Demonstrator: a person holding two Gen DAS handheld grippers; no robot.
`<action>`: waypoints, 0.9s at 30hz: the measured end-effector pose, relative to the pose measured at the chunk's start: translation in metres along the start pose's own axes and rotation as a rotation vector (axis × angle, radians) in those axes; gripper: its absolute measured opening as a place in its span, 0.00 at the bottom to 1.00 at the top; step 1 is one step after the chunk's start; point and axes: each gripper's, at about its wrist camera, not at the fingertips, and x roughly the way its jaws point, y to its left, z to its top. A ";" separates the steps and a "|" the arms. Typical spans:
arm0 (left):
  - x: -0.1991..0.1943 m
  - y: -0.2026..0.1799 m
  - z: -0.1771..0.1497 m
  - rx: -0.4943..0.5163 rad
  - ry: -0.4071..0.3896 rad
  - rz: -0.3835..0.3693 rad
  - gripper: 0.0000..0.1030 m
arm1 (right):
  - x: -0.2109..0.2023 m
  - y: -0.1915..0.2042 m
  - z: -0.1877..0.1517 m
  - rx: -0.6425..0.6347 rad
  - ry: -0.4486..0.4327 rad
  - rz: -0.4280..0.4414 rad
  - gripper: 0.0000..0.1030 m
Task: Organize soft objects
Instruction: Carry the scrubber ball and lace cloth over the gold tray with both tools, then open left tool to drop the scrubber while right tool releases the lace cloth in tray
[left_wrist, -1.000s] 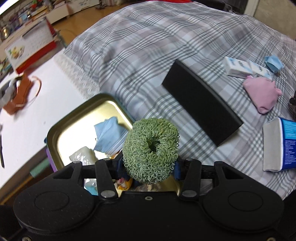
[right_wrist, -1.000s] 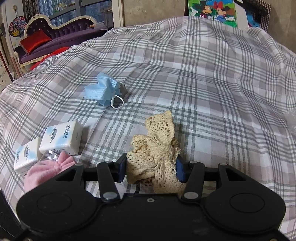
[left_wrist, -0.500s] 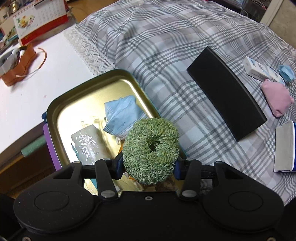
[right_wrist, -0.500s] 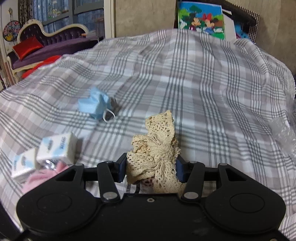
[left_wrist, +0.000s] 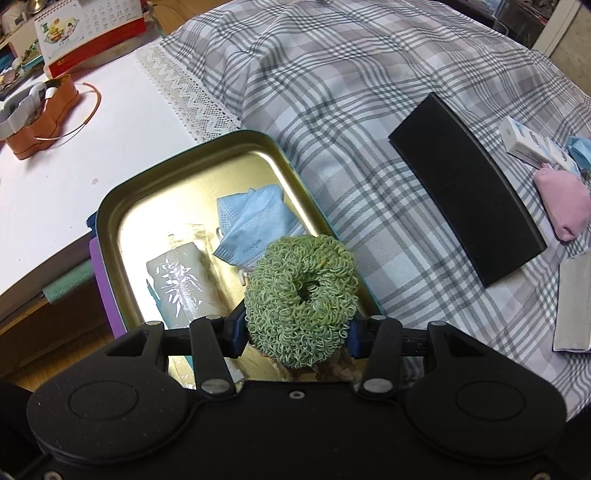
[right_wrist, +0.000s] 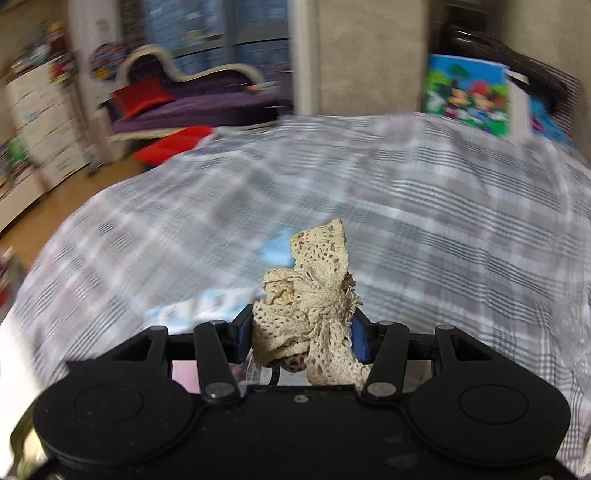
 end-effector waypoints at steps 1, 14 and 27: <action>0.000 0.002 0.001 -0.007 -0.001 0.003 0.47 | -0.005 0.010 -0.005 -0.028 0.011 0.031 0.49; -0.009 0.049 0.031 -0.115 -0.016 0.057 0.47 | 0.008 0.162 -0.116 -0.312 0.319 0.384 0.49; 0.014 0.081 0.078 -0.132 0.058 0.103 0.48 | 0.012 0.251 -0.185 -0.518 0.450 0.498 0.49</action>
